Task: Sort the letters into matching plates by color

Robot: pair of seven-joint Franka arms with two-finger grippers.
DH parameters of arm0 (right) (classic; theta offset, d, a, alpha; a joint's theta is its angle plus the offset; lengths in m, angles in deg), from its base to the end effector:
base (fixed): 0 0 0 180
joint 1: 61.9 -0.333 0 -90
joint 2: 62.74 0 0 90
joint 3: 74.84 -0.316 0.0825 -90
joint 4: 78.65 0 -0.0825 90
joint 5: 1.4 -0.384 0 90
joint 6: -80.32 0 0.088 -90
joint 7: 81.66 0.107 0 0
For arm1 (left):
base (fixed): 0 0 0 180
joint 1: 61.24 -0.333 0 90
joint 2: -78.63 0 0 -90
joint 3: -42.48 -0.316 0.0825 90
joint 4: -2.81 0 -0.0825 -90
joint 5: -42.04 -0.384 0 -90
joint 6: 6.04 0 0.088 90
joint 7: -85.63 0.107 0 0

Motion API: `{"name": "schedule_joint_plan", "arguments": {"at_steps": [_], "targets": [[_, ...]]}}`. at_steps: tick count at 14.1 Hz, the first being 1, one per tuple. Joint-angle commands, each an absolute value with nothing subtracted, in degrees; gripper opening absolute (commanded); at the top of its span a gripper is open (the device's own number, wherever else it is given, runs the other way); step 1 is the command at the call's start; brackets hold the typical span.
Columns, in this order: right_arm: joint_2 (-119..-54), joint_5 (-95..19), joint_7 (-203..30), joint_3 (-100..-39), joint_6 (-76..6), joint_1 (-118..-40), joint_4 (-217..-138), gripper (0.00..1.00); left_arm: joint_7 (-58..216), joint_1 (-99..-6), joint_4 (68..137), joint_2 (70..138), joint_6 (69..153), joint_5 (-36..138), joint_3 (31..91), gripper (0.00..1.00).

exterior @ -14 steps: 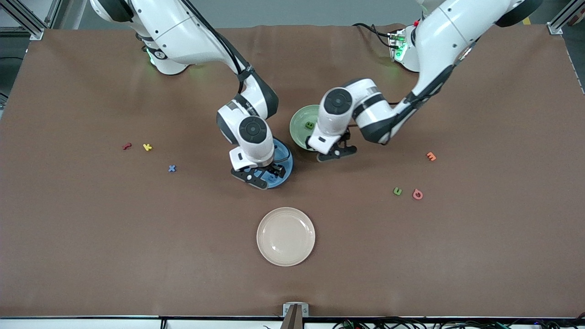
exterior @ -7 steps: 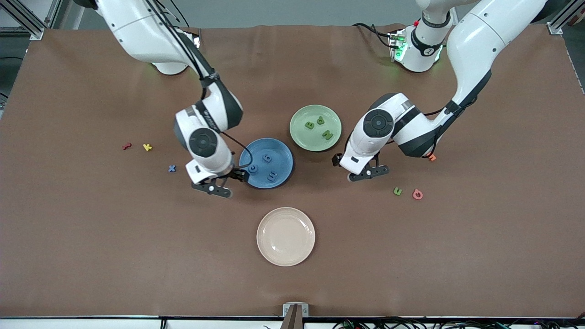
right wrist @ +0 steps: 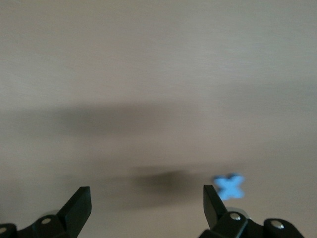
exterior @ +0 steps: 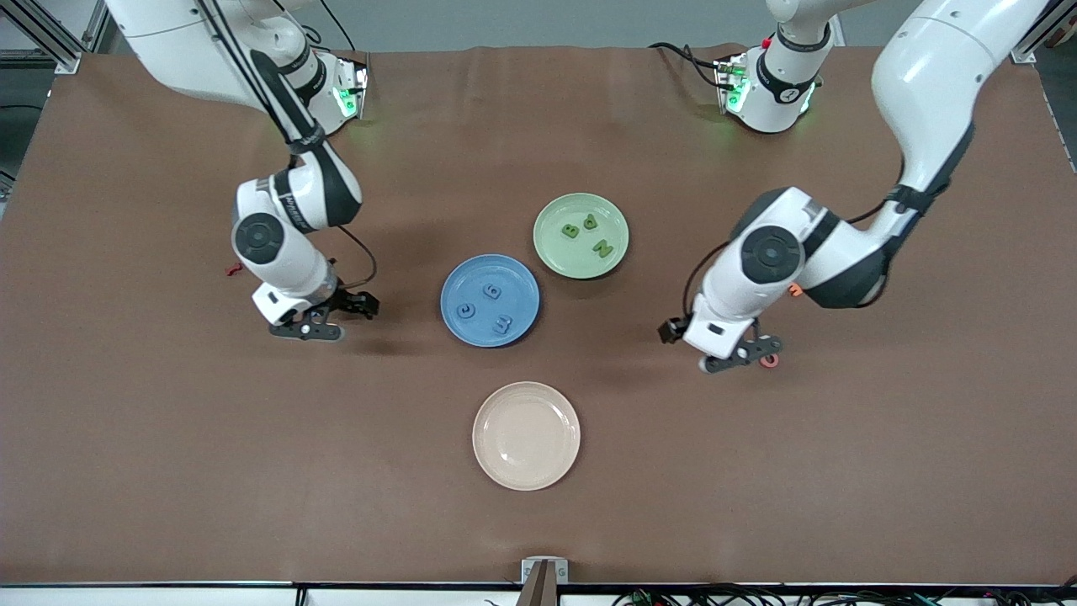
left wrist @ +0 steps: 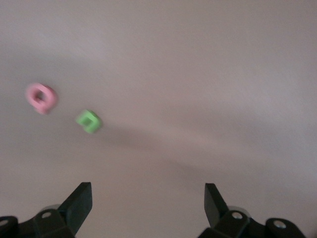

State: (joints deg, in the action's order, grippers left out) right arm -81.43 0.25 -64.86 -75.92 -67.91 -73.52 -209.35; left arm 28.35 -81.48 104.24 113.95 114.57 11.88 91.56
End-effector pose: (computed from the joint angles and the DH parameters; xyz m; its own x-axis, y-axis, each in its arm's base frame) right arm 0.5186 0.1176 0.2087 0.9987 -0.0479 -0.0169 -0.0477 -0.9988 0.0141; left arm 0.6003 -0.2411 0.3054 0.9563 0.2912 -0.0265 0.2909 -0.9566 -0.0160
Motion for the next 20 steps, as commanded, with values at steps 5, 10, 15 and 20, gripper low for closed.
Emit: {"name": "schedule_joint_plan", "arguments": {"at_steps": [5,10,15,20], "targets": [[-78.91,1.23,-78.4,-77.12,-77.0,-64.1,-216.55,0.87,36.65,-78.85,101.08,113.53,111.82,12.23,86.2,1.0],[-79.7,1.23,-78.5,-77.21,-77.27,-64.09,-216.37,0.73,48.77,-63.38,96.85,112.21,111.82,25.12,65.55,0.99],[-82.16,1.15,-78.41,-77.21,-79.12,-64.53,-216.37,0.66,66.7,-52.2,97.29,108.17,111.82,41.57,46.45,0.99],[-83.22,1.14,-77.62,-77.3,-79.82,-65.41,-216.28,0.66,74.19,-47.09,100.98,106.06,112.17,48.0,37.56,0.99]]}}
